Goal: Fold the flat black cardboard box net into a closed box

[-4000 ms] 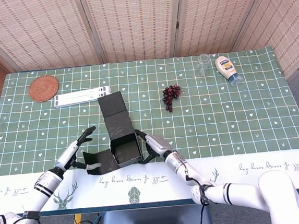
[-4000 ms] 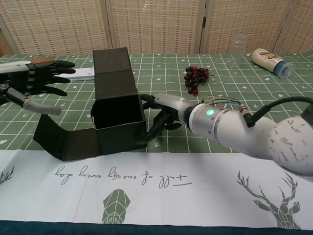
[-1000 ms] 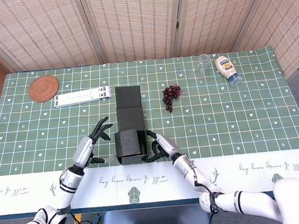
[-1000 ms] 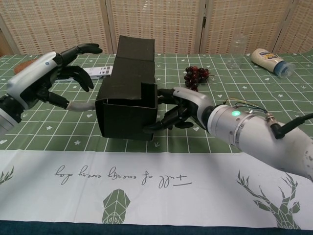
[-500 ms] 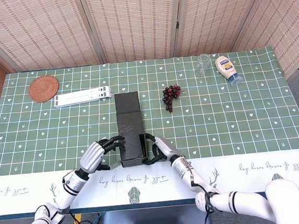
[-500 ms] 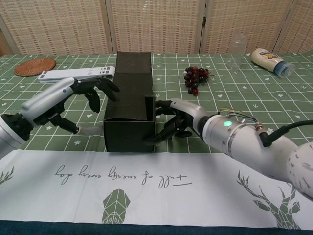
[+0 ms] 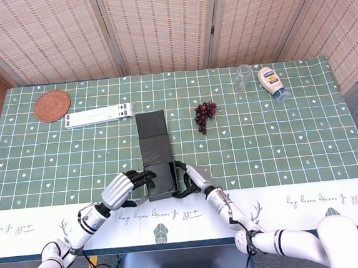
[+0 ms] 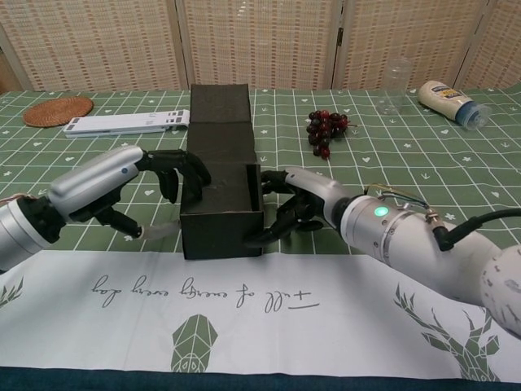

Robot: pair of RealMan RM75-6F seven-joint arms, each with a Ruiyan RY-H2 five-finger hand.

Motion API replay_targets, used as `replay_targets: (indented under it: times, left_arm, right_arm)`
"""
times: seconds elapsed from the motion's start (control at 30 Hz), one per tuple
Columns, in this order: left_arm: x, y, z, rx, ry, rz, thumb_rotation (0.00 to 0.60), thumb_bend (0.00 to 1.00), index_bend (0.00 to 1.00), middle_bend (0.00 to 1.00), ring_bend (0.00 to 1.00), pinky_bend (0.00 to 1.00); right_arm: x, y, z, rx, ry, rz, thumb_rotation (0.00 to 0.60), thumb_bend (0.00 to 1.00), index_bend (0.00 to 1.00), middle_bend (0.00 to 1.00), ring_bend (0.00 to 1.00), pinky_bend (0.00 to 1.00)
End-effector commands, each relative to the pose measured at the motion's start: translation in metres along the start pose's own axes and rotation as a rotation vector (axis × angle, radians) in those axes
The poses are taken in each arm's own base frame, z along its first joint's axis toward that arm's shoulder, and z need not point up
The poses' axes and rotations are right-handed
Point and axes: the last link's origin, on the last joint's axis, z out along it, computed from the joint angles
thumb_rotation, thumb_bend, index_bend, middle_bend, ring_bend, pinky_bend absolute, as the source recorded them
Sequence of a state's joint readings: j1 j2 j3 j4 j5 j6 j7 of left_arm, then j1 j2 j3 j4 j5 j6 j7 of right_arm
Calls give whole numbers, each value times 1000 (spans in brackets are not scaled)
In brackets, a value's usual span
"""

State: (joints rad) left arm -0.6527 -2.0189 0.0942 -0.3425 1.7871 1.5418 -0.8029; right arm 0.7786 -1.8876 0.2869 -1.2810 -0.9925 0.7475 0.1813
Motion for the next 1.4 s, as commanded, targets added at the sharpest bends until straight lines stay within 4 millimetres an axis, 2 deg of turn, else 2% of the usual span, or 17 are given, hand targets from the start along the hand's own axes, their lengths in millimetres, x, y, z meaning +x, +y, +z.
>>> replay_targets:
  times: [0.03, 0.47, 0.9, 1.07, 1.23, 1.4]
  left_arm:
    - [-1, 1, 1, -13, -9, 18, 600, 101, 411, 292, 491, 469]
    - [-2, 3, 8, -86, -76, 158, 600, 102, 434, 301, 493, 468]
    - [1, 5, 16, -162, -113, 296, 600, 101, 481, 322, 503, 469]
    - [5, 7, 17, -194, -103, 314, 600, 101, 518, 365, 511, 469]
    - [8, 11, 17, -238, -93, 335, 600, 101, 602, 464, 542, 517]
    - [8, 12, 16, -247, -90, 336, 600, 101, 622, 498, 567, 527]
  right_arm:
    - [0, -1, -1, 5, -7, -19, 600, 413, 162, 359, 744, 1000]
    - [3, 0, -5, 4, -17, -58, 600, 492, 24, 310, 743, 1000]
    - [3, 1, -6, -13, -4, -89, 600, 516, 0, 272, 743, 1000]
    - [3, -1, -6, -11, -2, -92, 600, 516, 0, 272, 743, 1000]
    - [3, -1, -6, -12, -2, -90, 600, 516, 0, 272, 743, 1000]
    - [4, -2, -6, -15, 1, -89, 600, 517, 0, 274, 743, 1000]
